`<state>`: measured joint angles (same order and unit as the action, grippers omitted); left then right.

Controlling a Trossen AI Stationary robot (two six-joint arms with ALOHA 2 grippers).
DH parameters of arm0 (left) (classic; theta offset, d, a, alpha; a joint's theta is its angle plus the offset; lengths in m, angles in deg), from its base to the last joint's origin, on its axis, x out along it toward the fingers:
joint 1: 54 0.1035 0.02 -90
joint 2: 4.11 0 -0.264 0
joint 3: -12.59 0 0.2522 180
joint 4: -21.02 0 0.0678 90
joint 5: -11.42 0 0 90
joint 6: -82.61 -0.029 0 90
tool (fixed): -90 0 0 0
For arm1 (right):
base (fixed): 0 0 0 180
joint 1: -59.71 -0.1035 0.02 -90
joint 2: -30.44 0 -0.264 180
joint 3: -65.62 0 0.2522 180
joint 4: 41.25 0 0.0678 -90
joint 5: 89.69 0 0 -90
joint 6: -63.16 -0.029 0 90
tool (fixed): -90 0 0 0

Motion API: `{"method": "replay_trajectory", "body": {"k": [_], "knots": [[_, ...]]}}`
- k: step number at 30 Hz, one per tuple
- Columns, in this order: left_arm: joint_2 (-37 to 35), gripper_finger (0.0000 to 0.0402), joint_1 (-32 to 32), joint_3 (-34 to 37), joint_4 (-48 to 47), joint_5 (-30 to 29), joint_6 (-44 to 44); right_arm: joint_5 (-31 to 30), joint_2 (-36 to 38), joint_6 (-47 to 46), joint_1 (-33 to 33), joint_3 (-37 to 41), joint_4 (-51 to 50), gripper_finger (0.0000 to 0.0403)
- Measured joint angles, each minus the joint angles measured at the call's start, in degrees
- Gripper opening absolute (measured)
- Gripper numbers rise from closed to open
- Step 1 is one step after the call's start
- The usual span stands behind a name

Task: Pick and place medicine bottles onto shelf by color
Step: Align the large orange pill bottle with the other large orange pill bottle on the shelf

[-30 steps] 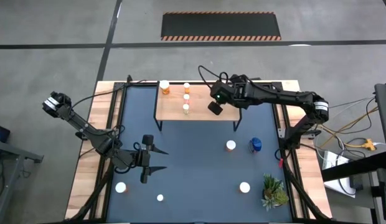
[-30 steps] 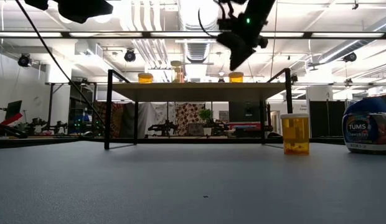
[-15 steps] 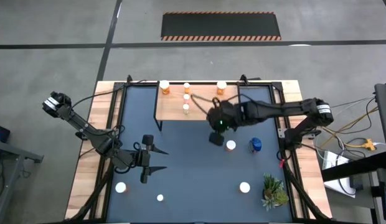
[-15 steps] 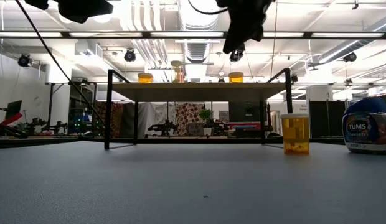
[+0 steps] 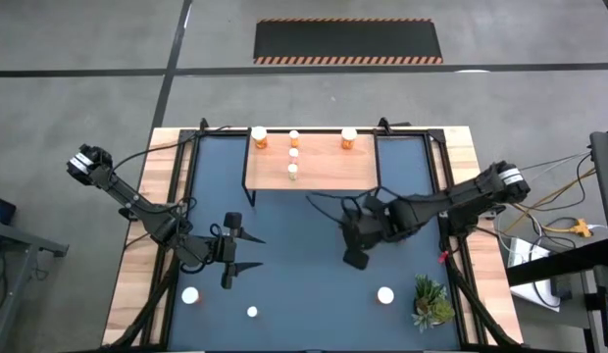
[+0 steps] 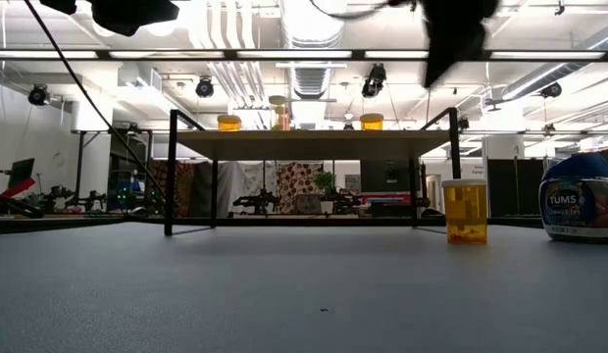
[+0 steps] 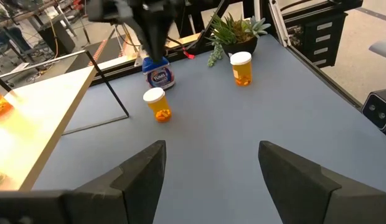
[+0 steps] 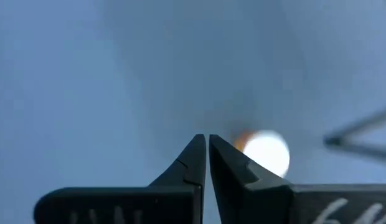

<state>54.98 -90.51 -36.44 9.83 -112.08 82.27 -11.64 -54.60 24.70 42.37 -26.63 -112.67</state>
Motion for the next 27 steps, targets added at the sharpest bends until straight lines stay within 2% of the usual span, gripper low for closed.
{"method": "replay_trajectory", "body": {"k": [6,9,14,19,27], "knots": [[0.0,0.0239,0.0,0.0,0.0,0.0,0.0,1.5,0.6,-13.5,-2.9,6.4,-2.3,0.0012],[0.0,0.0239,0.0,0.0,0.0,0.0,0.0,-0.1,0.9,-18.8,-3.9,8.9,-2.1,0.0013],[0.0,0.0239,0.0,-0.2,0.0,0.0,-0.1,-1.4,1.1,-24.0,-3.9,11.7,-1.8,0.0029],[0.0,0.0239,0.0,-0.4,0.0,0.0,-0.5,-4.5,1.1,-27.7,-3.9,14.2,-1.5,0.0092],[0.0,0.0239,0.0,-0.4,0.0,0.0,-2.1,-9.7,0.9,-35.4,-3.9,16.6,0.0,0.0243]]}}
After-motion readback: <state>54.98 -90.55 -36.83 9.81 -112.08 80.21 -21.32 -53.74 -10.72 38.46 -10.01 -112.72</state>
